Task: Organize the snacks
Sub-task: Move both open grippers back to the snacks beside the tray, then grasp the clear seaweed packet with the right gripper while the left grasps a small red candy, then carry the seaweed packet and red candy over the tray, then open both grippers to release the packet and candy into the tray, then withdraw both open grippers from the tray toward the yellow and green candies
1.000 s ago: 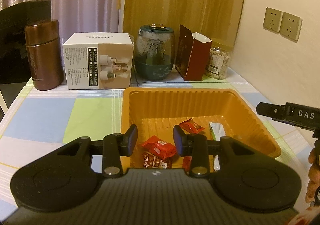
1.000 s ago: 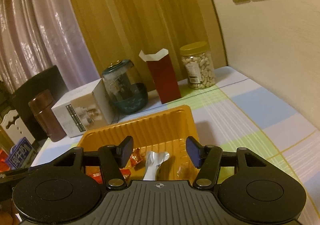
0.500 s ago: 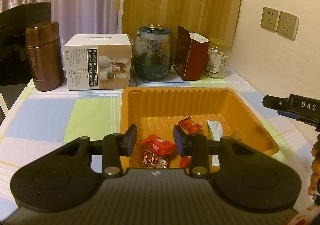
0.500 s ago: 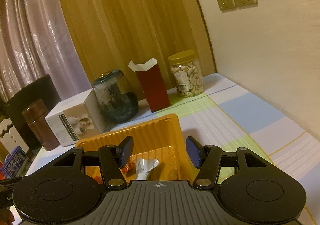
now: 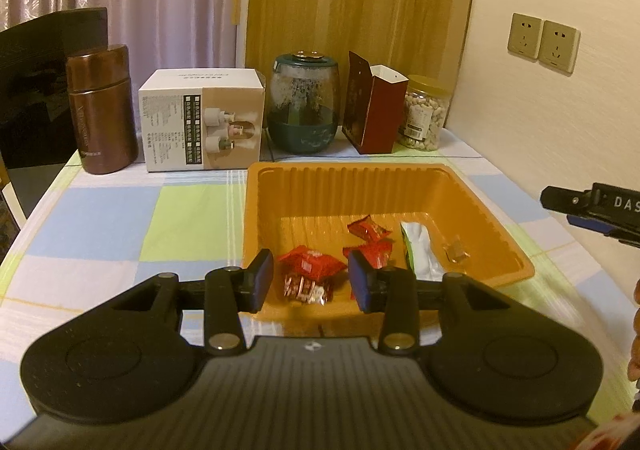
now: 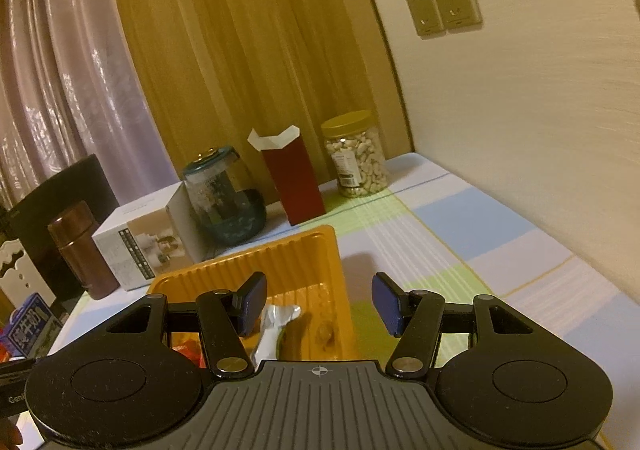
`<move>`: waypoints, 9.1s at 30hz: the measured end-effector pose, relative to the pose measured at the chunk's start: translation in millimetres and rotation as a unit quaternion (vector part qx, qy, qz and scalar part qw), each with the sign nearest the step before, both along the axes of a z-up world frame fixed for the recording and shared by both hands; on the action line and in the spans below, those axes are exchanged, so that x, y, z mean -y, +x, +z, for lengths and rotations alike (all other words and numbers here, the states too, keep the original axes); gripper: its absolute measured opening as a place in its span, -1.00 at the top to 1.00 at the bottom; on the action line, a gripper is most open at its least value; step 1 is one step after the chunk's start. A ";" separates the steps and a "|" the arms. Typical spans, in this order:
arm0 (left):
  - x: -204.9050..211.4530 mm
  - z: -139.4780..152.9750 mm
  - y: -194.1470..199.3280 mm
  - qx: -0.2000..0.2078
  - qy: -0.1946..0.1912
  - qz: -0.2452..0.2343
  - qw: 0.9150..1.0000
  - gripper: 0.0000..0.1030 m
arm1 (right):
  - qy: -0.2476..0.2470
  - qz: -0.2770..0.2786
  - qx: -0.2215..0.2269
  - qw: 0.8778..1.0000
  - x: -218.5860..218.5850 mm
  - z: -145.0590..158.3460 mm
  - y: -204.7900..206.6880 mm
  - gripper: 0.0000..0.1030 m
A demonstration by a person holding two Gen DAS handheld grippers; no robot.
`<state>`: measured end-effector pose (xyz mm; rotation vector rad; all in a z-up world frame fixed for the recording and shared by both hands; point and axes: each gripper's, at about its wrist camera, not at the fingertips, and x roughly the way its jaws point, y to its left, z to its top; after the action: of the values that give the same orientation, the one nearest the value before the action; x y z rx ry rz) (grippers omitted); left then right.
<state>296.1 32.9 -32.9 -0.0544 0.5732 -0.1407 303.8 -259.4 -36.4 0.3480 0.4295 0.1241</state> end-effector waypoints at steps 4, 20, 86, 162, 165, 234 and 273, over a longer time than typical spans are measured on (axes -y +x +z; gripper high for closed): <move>-1.8 -0.3 -17.4 -0.004 -0.002 0.003 1.000 0.28 | -0.007 0.008 0.000 1.000 0.8 3.0 -18.9 -0.13; -3.9 -15.0 -93.0 -0.026 0.007 -0.007 1.000 0.17 | -0.032 0.077 -0.042 0.996 -21.8 -17.3 -93.5 -0.14; 10.2 -65.4 -70.4 -0.086 0.032 -0.024 0.995 0.01 | -0.109 0.143 -0.094 0.979 -78.9 -55.9 -80.9 0.27; 22.7 5.8 39.0 -0.008 -0.001 -0.030 1.000 0.64 | -0.081 0.078 -0.026 0.993 -55.5 4.1 27.7 0.27; 24.3 1.0 47.5 -0.014 0.000 -0.032 0.999 0.64 | -0.076 0.076 -0.038 0.994 -54.1 -2.3 37.4 0.27; 6.7 -17.9 74.4 -0.032 0.001 -0.013 0.999 0.24 | 0.001 0.072 -0.029 0.997 -46.4 -14.4 64.4 -0.18; 25.0 -8.4 -13.4 -0.022 0.007 -0.024 0.999 0.21 | -0.007 0.023 -0.017 1.000 1.7 1.0 -25.3 -0.18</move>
<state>282.7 8.0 -41.3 -0.0307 0.6201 -0.1823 278.5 -261.0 -35.4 0.3262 0.4716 0.1598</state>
